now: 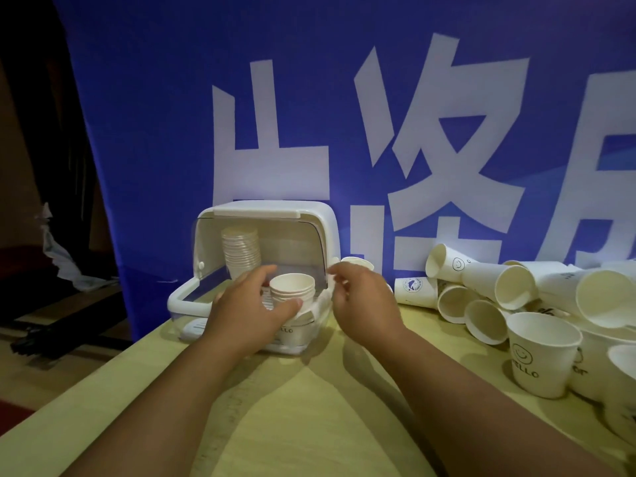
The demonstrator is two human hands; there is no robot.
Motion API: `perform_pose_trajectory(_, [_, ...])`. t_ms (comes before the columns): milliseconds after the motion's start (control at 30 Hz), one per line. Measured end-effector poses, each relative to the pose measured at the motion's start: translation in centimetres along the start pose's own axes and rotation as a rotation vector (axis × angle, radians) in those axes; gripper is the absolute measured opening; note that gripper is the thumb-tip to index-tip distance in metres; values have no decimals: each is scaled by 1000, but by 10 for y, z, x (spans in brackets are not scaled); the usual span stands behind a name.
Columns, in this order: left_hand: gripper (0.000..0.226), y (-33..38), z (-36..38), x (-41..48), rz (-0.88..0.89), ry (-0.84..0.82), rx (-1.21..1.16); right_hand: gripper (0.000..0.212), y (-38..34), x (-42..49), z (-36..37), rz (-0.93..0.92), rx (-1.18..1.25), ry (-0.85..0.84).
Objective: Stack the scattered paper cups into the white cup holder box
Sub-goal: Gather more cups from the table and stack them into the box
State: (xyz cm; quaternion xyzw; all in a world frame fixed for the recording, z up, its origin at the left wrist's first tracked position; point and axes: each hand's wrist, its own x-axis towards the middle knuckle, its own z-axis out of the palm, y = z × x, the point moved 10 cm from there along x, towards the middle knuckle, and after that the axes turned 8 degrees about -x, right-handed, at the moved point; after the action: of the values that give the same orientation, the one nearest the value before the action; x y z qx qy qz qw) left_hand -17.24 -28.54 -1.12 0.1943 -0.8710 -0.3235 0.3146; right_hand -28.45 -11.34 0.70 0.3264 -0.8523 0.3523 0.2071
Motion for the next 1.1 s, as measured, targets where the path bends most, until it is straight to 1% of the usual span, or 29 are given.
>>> perform_pose_trajectory(33, [64,6,-5,-1,34,43,17,24,13,3,-6,60,-12,42])
perform_pose_trajectory(67, [59,15,-10,-2,78,93,34,20,27,5,-8,108,-52,45])
perform_pose_trajectory(100, [52,25,-14,-4,129,140,39,20,39,6,-5,141,-107,8])
perform_pose_trajectory(167, [37,49,-12,-12,244,184,24,28,60,4,12,170,-198,-134])
perform_pose_trajectory(233, [29,72,2,-20,340,149,30,41,75,-4,33,166,-227,-288])
perform_pose_trajectory(300, [28,90,24,-24,397,60,57,55,85,-11,49,142,-279,-428])
perform_pose_trajectory(333, [27,96,36,-24,410,10,69,62,89,-12,54,131,-318,-466])
perform_pose_trajectory(400, [29,108,57,-19,412,-65,84,70,98,-11,56,146,-346,-474])
perform_pose_trajectory(500, [41,122,89,-1,329,-162,114,65,109,-8,50,213,-271,-391])
perform_pose_trajectory(600, [51,129,117,25,200,-219,178,52,131,-2,27,321,-142,-186])
perform_pose_trajectory(667, [52,128,136,42,143,-270,240,46,143,-2,11,412,-42,-70])
perform_pose_trajectory(767, [49,122,164,60,104,-334,329,54,147,-4,-3,455,67,20])
perform_pose_trajectory(900, [53,105,186,71,73,-371,453,68,153,-3,-7,489,112,76])
perform_pose_trajectory(967, [50,98,191,69,67,-384,498,70,158,-2,-7,515,135,109])
perform_pose_trajectory(1067, [46,93,189,66,71,-348,540,68,163,-2,-12,536,189,185])
perform_pose_trajectory(1100, [41,93,185,66,81,-334,561,66,163,-3,-14,546,216,215])
